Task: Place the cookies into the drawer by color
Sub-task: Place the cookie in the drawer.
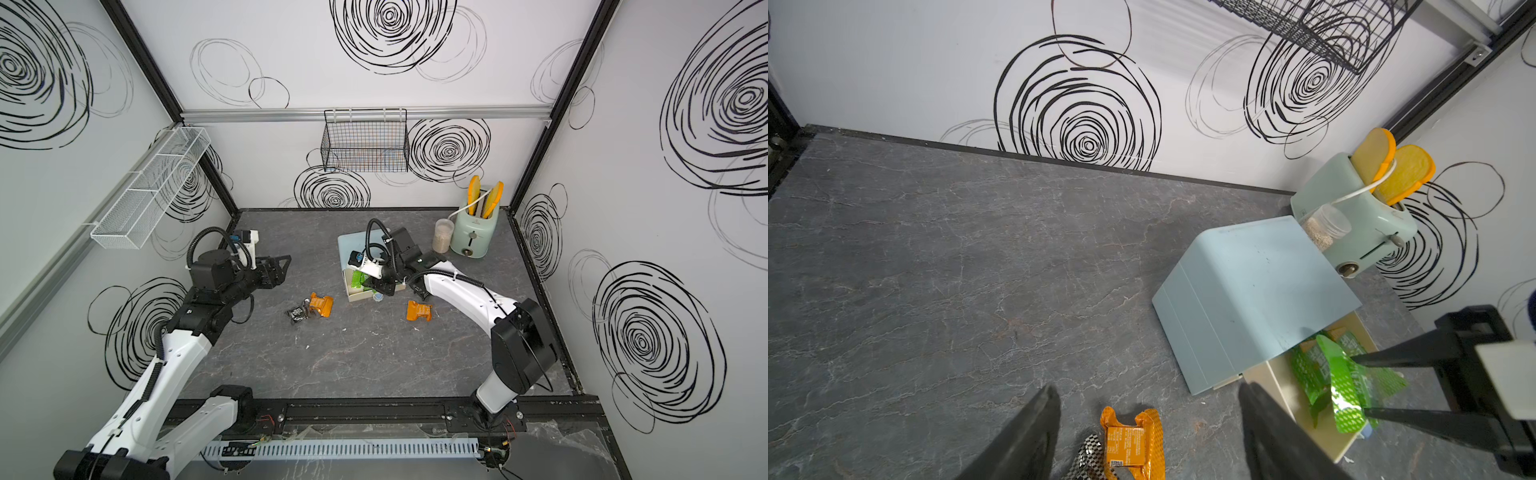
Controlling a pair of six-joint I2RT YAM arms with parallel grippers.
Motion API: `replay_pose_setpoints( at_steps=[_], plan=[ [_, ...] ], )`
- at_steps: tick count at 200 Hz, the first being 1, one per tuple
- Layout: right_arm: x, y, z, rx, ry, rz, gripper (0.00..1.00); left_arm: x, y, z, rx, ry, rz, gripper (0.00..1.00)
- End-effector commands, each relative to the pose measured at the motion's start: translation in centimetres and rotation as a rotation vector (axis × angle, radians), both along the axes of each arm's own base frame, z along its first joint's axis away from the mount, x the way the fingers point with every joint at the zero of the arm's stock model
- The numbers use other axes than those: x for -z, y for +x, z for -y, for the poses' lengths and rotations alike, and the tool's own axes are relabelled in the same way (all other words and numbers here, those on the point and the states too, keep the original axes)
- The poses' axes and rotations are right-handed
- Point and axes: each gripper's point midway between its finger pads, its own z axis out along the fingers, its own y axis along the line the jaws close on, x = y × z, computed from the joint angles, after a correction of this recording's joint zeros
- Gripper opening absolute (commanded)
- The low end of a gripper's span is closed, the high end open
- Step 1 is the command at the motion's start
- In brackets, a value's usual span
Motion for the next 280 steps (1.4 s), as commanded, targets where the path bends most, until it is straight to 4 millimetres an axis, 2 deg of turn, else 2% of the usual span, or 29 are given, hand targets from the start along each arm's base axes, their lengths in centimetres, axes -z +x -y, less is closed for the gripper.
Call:
replay_pose_setpoints(
  at_steps=[1, 77, 92, 111, 139, 166, 196, 223, 252, 280],
  plan=[
    [0.3, -0.2, 0.1, -0.038, -0.061, 0.010, 0.28, -0.9, 0.4, -0.2, -0.005, -0.015, 0.046, 0.73],
    [1.2, -0.3, -0.3, -0.062, -0.141, 0.021, 0.33, -0.8, 0.4, -0.3, -0.005, -0.018, 0.043, 0.73],
    [1.3, -0.2, -0.2, -0.058, -0.150, 0.023, 0.38, -0.8, 0.4, -0.3, -0.004, -0.021, 0.044, 0.73],
    [1.4, -0.1, -0.1, -0.055, -0.157, 0.030, 0.51, -0.8, 0.4, -0.3, -0.002, -0.022, 0.043, 0.73],
    [1.2, -0.1, -0.2, -0.050, -0.160, 0.046, 0.64, -0.8, 0.5, -0.3, 0.001, -0.027, 0.042, 0.73],
    [0.6, 0.0, -0.3, -0.045, -0.144, 0.061, 0.66, -0.7, 0.5, -0.2, 0.003, -0.028, 0.039, 0.73],
    [-1.2, 0.9, -0.4, 0.008, -0.087, 0.100, 0.66, -0.6, 0.5, -0.1, 0.012, -0.034, 0.037, 0.73],
    [-4.2, 2.1, 0.0, 0.100, 0.016, 0.138, 0.66, -0.6, 0.6, 0.3, 0.036, -0.045, 0.035, 0.73],
    [-7.0, 2.6, 1.5, 0.200, 0.145, 0.133, 0.67, -0.3, 0.7, 1.4, 0.092, -0.065, 0.018, 0.73],
    [-8.4, 2.5, 3.8, 0.301, 0.237, 0.101, 0.66, -0.3, 1.1, 3.2, 0.136, -0.097, -0.016, 0.73]
  ],
)
